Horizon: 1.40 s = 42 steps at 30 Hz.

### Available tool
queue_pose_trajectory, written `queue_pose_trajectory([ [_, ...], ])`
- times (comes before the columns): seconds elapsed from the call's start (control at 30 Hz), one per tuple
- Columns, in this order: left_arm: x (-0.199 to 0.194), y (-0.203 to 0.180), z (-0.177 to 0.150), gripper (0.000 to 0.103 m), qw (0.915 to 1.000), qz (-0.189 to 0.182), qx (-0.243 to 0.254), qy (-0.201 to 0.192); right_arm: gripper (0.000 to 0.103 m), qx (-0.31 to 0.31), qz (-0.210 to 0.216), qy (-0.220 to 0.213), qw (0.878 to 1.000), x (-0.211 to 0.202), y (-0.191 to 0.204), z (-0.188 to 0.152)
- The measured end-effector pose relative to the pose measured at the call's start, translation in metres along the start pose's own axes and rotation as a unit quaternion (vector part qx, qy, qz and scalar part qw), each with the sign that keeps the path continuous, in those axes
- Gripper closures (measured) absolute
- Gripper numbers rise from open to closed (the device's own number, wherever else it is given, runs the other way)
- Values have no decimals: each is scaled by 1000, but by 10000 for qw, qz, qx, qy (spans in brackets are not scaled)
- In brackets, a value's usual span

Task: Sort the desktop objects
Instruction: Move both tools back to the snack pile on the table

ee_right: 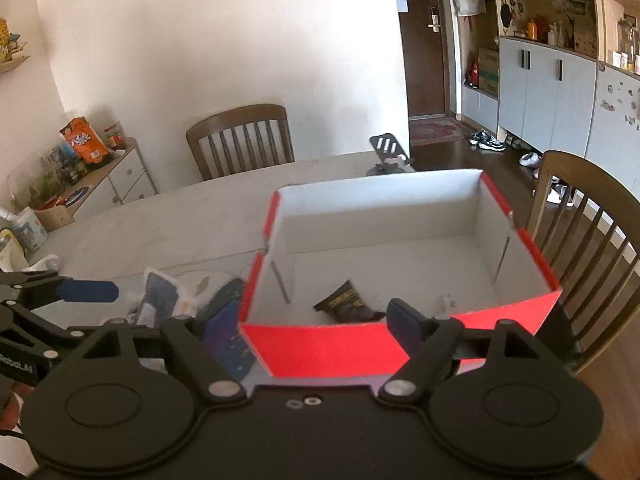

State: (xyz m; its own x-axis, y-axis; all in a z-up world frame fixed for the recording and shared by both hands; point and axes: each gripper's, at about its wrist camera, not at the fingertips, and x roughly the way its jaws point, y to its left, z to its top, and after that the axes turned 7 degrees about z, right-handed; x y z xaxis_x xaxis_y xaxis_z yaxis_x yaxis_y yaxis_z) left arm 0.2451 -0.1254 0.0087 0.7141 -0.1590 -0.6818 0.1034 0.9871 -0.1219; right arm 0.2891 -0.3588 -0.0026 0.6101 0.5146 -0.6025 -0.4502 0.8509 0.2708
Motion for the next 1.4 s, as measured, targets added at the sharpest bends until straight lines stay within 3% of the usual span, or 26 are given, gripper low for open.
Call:
queue_pose_trajectory([
  [0.23,-26,31,-30,0,9996,66,-263,65,20,-80,17,-47,10000,1,40,-18],
  [0.7,-74,76,-86,0,9990,385,-241,-25,18,-221,3,-117,9997,8,104,-50],
  [1.07,-89,93,-122,0,9975,677,-169,-77,18,-335,-61,42,9994,23,129,-70],
  [1.4,-95,118,-152,0,9938,1029,-429,9,18,-460,197,224,9985,31,155,-74],
])
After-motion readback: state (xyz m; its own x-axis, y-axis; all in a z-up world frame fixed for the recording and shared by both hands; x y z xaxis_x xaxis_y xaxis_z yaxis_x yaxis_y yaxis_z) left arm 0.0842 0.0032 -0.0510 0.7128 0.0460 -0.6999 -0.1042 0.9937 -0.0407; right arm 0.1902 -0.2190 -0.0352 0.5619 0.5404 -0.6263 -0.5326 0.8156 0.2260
